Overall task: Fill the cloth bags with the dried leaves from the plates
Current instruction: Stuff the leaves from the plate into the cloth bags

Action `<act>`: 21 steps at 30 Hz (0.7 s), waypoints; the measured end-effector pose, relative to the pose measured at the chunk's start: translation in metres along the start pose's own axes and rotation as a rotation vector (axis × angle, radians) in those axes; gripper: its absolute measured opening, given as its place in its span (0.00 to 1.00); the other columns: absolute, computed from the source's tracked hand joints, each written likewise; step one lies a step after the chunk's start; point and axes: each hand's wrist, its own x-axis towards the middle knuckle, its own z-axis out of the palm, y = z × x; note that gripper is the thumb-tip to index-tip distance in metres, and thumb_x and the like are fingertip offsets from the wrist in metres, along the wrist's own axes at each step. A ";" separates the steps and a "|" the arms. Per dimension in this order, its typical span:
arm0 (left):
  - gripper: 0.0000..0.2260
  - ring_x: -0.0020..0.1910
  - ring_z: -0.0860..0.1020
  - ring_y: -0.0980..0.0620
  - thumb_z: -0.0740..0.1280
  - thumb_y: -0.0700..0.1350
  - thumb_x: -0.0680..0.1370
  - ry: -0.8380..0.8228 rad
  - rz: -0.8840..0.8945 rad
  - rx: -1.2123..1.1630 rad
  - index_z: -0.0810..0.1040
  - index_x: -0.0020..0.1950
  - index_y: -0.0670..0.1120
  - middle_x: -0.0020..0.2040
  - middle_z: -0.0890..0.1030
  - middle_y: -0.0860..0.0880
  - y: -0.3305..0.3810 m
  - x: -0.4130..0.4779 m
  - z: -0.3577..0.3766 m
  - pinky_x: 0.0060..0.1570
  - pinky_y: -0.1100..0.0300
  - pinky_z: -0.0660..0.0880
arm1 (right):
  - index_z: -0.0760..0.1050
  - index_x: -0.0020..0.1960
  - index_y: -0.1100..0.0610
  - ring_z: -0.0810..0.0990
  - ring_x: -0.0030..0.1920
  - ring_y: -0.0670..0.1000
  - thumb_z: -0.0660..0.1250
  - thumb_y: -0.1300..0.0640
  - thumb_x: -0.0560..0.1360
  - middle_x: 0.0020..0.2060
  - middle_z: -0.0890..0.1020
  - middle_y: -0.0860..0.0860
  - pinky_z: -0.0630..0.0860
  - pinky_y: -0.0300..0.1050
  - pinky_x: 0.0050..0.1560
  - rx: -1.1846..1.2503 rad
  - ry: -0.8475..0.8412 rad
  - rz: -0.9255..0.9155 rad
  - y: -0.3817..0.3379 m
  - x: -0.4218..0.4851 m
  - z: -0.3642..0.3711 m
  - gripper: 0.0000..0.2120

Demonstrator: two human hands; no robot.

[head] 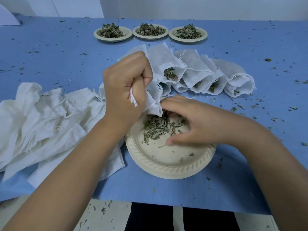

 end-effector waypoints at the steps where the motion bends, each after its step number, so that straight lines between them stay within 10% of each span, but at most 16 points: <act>1: 0.12 0.29 0.58 0.54 0.51 0.27 0.63 0.000 0.000 0.000 0.67 0.29 0.42 0.28 0.64 0.48 0.000 0.000 0.000 0.33 0.66 0.56 | 0.69 0.60 0.49 0.69 0.54 0.37 0.74 0.46 0.68 0.52 0.71 0.40 0.70 0.40 0.56 -0.033 0.035 -0.013 0.000 0.001 0.002 0.24; 14: 0.11 0.28 0.59 0.59 0.52 0.30 0.66 0.239 -0.181 0.066 0.65 0.32 0.45 0.27 0.62 0.50 -0.007 -0.002 -0.002 0.32 0.66 0.56 | 0.83 0.48 0.56 0.77 0.47 0.41 0.75 0.62 0.70 0.45 0.81 0.44 0.73 0.39 0.53 0.044 0.129 -0.199 -0.010 0.007 0.011 0.08; 21: 0.10 0.26 0.61 0.52 0.52 0.28 0.66 0.175 -0.226 0.048 0.67 0.30 0.40 0.26 0.63 0.49 -0.007 -0.002 0.000 0.29 0.63 0.56 | 0.81 0.45 0.58 0.84 0.44 0.53 0.74 0.67 0.67 0.42 0.85 0.53 0.80 0.41 0.46 0.627 0.468 -0.300 -0.006 -0.005 -0.010 0.09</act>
